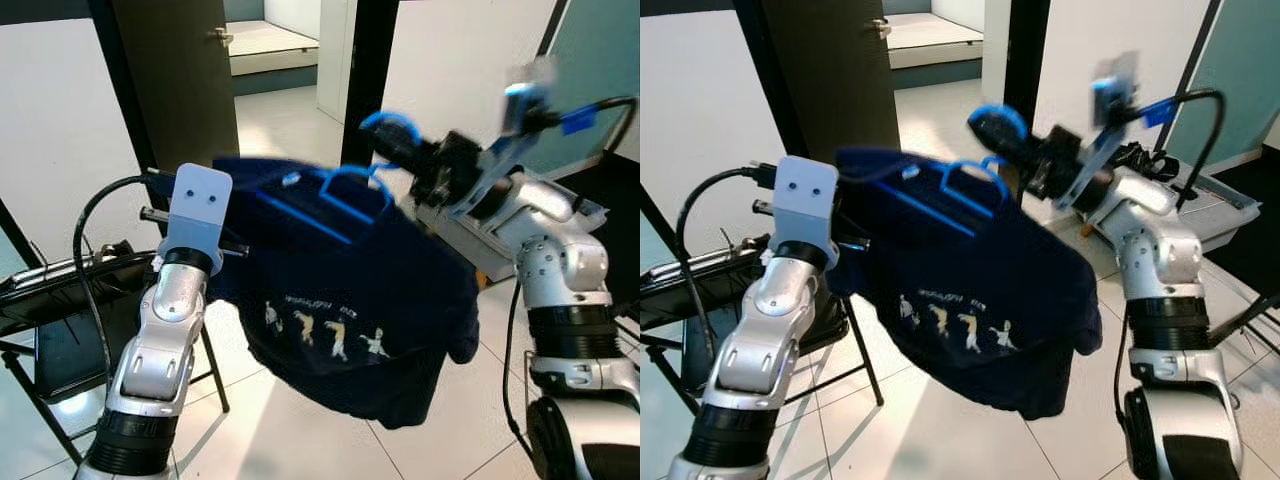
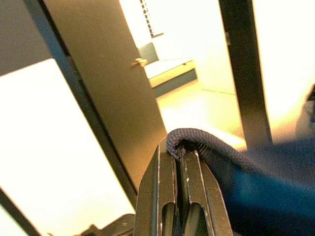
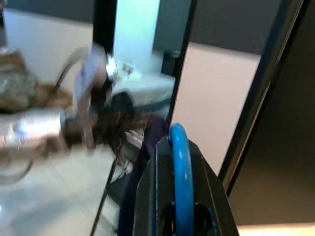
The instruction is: Hang hanger
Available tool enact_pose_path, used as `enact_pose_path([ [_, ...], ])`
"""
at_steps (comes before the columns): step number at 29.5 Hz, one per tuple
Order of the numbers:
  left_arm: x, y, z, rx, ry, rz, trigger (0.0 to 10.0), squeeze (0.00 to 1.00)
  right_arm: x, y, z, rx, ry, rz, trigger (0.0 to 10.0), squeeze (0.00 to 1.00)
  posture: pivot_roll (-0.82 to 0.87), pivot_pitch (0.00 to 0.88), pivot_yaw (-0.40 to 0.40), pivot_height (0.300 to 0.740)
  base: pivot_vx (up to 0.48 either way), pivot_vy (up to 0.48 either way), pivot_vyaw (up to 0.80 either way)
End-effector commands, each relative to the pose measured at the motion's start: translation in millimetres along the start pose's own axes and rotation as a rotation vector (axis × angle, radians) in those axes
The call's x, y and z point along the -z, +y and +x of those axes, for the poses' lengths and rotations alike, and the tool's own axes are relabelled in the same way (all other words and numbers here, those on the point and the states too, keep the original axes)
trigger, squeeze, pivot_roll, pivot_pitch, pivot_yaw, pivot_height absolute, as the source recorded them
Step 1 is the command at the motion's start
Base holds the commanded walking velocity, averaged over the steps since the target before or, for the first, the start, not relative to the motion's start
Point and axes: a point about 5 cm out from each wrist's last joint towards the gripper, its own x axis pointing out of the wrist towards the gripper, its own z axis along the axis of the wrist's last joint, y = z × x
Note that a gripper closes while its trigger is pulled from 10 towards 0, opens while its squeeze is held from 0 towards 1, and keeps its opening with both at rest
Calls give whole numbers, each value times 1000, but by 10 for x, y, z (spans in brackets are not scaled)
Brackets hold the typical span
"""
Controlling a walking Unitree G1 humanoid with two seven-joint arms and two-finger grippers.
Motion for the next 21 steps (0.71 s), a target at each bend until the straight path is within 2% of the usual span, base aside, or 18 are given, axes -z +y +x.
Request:
enact_pose_path([
  [1, -72, 55, 17, -7, -28, 33, 0, 0, 58, 96, 78, -62, 64, -36, 0, 0, 105, 0, -18, 740, 0, 0, 0],
  [2, -75, 72, 28, -2, -30, 46, 0, 0, 214, 229, 126, -130, 146, -42, 0, 0, 105, 0, -18, 740, 0, 0, 0],
  [4, -75, 72, 28, -2, -30, 46, 0, 0, 214, 229, 126, -130, 146, -42, 0, 0, 105, 0, -18, 740, 0, 0, 0],
  [6, -76, 8, 42, 29, -27, 45, 0, 0, 416, 374, 265, -165, 215, -47, 0, 0, 99, 0, -14, 740, 0, 0, 0],
  [8, -76, 8, 42, 29, -27, 45, 0, 0, 416, 374, 265, -165, 215, -47, 0, 0, 99, 0, -14, 740, 0, 0, 0],
  [9, -82, -37, 42, 44, -26, 37, 0, 0, 457, 394, 320, -155, 227, -54, 0, 0, 96, 0, -10, 740, 0, 0, 0],
  [13, -101, -123, 42, 70, -26, 21, 0, 0, 536, 374, 380, -103, 262, -78, 0, 0, 96, 0, -8, 740, 0, 0, 0],
  [18, -95, -131, 47, 90, -23, 34, 0, 0, 425, 279, 385, -16, 174, -61, 0, 0, 96, 0, -6, 740, 0, 0, 0],
  [20, -75, -144, 41, 108, -17, 48, 0, 0, 307, 129, 348, 88, 117, -59, 0, 0, 92, 0, -1, 740, 0, 0, 0],
  [21, -75, -144, 41, 108, -17, 48, 0, 0, 307, 129, 348, 88, 117, -59, 0, 0, 92, 0, -1, 740, 0, 0, 0],
])
